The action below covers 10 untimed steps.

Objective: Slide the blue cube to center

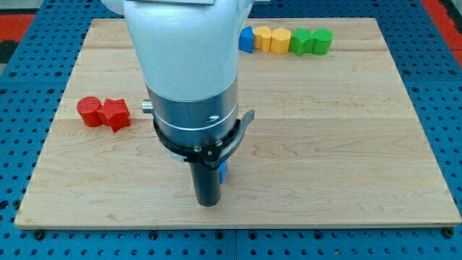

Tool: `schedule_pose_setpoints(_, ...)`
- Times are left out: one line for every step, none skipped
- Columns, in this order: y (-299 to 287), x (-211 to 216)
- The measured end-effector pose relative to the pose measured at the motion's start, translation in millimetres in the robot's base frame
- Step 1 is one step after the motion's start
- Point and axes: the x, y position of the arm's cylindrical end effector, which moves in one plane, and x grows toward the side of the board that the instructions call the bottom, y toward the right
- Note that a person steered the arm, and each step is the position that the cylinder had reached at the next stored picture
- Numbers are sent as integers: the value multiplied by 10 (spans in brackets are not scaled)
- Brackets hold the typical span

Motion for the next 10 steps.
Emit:
schedule_pose_setpoints(24,-367)
schedule_pose_setpoints(25,-410)
schedule_pose_setpoints(46,-410)
schedule_pose_setpoints(321,-410)
schedule_pose_setpoints(391,-410)
schedule_pose_setpoints(377,-410)
schedule_pose_setpoints(199,-429)
schedule_pose_setpoints(138,-444)
schedule_pose_setpoints(138,-444)
schedule_pose_setpoints(138,-555)
